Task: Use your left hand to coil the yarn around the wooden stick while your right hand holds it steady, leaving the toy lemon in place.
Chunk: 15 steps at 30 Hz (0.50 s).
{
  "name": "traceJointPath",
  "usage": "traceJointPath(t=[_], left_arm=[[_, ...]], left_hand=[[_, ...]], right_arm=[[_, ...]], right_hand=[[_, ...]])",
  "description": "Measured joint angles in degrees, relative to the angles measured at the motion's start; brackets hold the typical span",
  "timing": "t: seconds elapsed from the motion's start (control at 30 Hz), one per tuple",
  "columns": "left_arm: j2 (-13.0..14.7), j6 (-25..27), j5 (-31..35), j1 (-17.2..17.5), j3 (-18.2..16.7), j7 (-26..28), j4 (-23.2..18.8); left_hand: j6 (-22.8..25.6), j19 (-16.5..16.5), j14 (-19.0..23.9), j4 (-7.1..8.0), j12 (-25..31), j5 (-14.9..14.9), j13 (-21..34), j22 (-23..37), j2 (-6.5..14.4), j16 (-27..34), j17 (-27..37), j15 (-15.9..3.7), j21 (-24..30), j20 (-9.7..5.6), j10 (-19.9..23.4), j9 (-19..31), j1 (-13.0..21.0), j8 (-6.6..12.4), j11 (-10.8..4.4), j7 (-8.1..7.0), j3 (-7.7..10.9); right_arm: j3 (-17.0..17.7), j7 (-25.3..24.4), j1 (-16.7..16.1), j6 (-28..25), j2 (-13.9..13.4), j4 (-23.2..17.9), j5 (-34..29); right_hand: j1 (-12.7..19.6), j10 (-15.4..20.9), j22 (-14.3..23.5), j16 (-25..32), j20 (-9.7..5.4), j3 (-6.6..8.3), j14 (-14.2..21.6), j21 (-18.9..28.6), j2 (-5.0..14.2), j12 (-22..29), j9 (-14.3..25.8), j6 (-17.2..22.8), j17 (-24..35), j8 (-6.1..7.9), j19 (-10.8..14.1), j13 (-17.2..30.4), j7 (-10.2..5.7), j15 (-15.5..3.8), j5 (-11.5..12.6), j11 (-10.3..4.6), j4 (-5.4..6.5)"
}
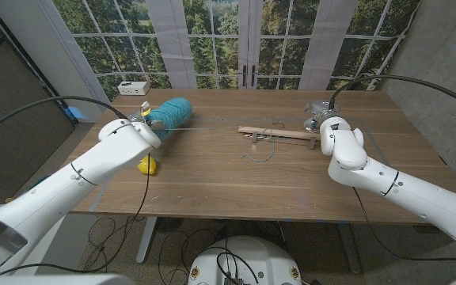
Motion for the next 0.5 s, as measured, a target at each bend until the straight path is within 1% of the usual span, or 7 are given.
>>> traceJointPath(t=[0.13, 0.2, 0.3, 0.37, 0.4, 0.43, 0.5], left_arm=[[0.1, -1.8, 1.3, 0.3, 0.0, 0.2, -0.3], [0.1, -1.8, 1.3, 0.9, -0.1, 0.2, -0.5], [0.2, -4.7, 2.8, 2.0, -0.5, 1.4, -0.7], [0.0, -7.7, 4.4, 3.4, -1.0, 3.1, -0.7], [-0.1, -7.7, 4.4, 4.0, -1.3, 3.1, -0.6], [-0.3, -9.5, 5.3, 4.7, -1.6, 4.2, -0.5], [-0.5, -9.5, 5.3, 5.9, -2.2, 4.2, -0.3]], left_hand=[[-2.3, -0.7, -2.0, 0.33, 0.0, 0.0, -0.8, 0.0, 0.6, 0.0, -0.9, 0.89, -1.2, -0.11, -3.0, 0.0, -1.1, 0.0, 0.6, -0.09, -0.79], [-3.2, -0.7, -2.8, 0.59, 0.0, 0.0, -1.1, 0.0, 0.5, 0.0, -1.2, 0.99, -1.7, -0.11, -4.2, -0.1, -1.6, 0.0, 0.54, -0.13, -1.05], [-4.0, -0.7, -3.2, 1.27, 0.1, 0.0, -1.7, 0.0, 1.0, 0.3, -1.7, 1.0, -2.3, -0.11, -4.7, -0.3, -3.1, 0.0, 0.72, -0.16, -1.73], [-4.3, -0.2, -3.1, 1.87, 0.6, 0.0, -2.1, 0.0, 2.0, 0.9, -2.0, 0.82, -2.3, -0.12, -4.7, -0.3, -4.5, 0.06, 0.72, -0.44, -2.33], [-4.4, 0.5, -2.7, 2.17, 0.7, 0.0, -2.3, 0.0, 2.3, 0.9, -2.2, 0.43, -2.3, -0.23, -4.7, -0.3, -5.2, 0.27, 0.71, -0.52, -2.63], [-4.5, 1.0, -2.3, 2.47, 1.0, 0.0, -2.5, 0.0, 2.5, 1.2, -2.3, 0.05, -2.4, -0.34, -4.7, -0.3, -5.9, 0.48, 0.68, -0.73, -2.79], [-4.2, 1.5, -2.0, 3.4, 1.2, -0.2, -3.0, 0.0, 3.4, 1.3, -2.6, -0.2, -3.0, -0.4, -4.2, -0.3, -7.1, 0.5, 0.19, -1.72, -2.88]], right_arm=[[1.0, 0.8, 0.3, 0.5, -0.8, -0.3, 1.1], [1.0, 0.8, 0.3, 1.1, -0.8, -0.3, 2.1], [2.6, -0.3, -0.3, 2.1, -1.1, -0.5, 4.0], [4.9, -2.1, -1.8, 3.4, -1.1, -0.6, 6.0], [4.9, -3.3, -1.8, 4.4, -1.1, -0.6, 7.3], [6.4, -4.3, -2.9, 5.2, -0.9, -0.6, 8.4], [6.4, -7.4, -2.9, 7.9, -0.9, -0.6, 11.7]], right_hand=[[-2.4, -2.2, 0.0, 0.2, -0.27, -2.04, -2.5, -1.0, -0.88, 0.0, 0.0, -2.0, 0.0, 0.44, -1.5, -0.3, -0.22, 0.18, 0.0, -0.17, 0.94], [-4.1, -2.5, 0.0, 0.7, -0.03, -2.92, -2.7, -1.1, -0.32, 0.0, 0.0, -2.4, -0.2, 0.69, -1.7, -0.3, 0.18, 0.19, 0.4, 0.16, 1.8], [-7.1, -2.4, 0.0, 1.3, 1.41, -3.07, -2.7, -1.1, 2.39, 0.7, 0.0, -2.6, -0.3, 1.12, -0.7, -0.5, 1.42, 0.19, 1.0, 1.75, 4.01], [-8.8, -2.7, 0.0, 1.4, 1.92, -2.86, -3.3, -1.8, 4.96, 0.7, 0.0, -2.6, -0.5, 1.12, -1.2, -0.8, 1.84, 0.19, 1.0, 2.63, 5.62], [-9.7, -3.1, 0.0, 1.4, 2.2, -2.77, -3.7, -2.1, 6.1, 0.7, 0.0, -2.7, -0.6, 1.21, -1.5, -0.8, 1.95, 0.2, 1.0, 3.02, 6.39], [-10.5, -3.4, 0.0, 1.4, 2.23, -2.78, -4.1, -2.4, 6.83, 0.7, 0.0, -2.6, -0.8, 1.34, -1.9, -0.9, 2.07, 0.18, 0.9, 3.3, 6.98], [-11.7, -4.0, 0.0, 1.4, 2.2, -3.09, -4.4, -2.8, 8.04, 0.7, 0.0, -2.7, -1.0, 1.34, -2.7, -1.0, 2.36, 0.42, 0.3, 3.94, 8.11]])
